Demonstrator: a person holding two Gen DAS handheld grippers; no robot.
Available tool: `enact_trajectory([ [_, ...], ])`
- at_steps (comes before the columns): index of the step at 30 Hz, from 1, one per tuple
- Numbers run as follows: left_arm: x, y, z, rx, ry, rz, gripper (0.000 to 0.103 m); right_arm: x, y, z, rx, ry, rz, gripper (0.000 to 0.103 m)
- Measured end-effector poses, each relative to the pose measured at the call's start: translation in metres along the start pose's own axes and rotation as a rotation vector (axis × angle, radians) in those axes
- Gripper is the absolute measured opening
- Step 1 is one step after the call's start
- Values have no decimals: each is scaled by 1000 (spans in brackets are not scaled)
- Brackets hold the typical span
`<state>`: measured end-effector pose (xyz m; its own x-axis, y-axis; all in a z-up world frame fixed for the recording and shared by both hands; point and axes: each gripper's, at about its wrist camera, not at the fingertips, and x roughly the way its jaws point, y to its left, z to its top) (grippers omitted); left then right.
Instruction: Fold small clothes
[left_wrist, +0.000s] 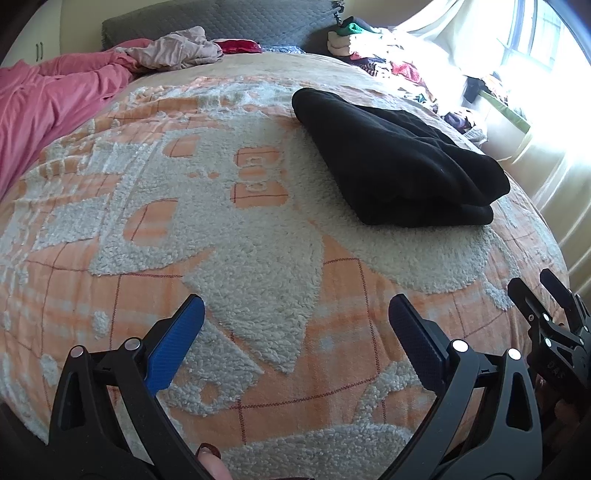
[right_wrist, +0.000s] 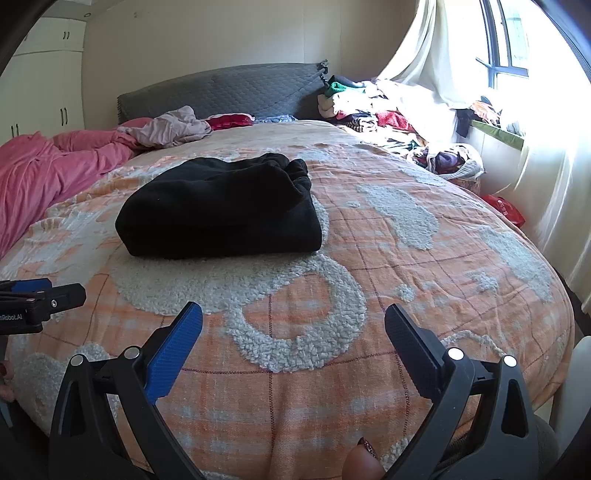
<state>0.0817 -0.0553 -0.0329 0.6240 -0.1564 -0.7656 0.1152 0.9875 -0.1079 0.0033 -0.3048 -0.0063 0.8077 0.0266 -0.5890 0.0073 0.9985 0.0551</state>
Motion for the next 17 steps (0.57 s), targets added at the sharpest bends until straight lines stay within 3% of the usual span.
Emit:
enact_trajectory([
  [6,-6,14,2,-35,-12,-18,93,-14,-22,8,82,-23,-33,98],
  [8,-8,29,5,-61,-10,0,94,-28,-41,16,117,-42,-92,98],
  [10,-8,55,11,-106,0,37,94,-45,-72,24,164,-63,-204,98],
  [13,-11,121,24,-187,-2,150,94,-67,-152,25,354,-34,-322,98],
  [15,-16,173,33,-243,-16,268,94,-84,-214,13,438,-41,-515,98],
  [17,-26,236,44,-302,-46,433,94,-93,-281,-10,495,4,-709,98],
])
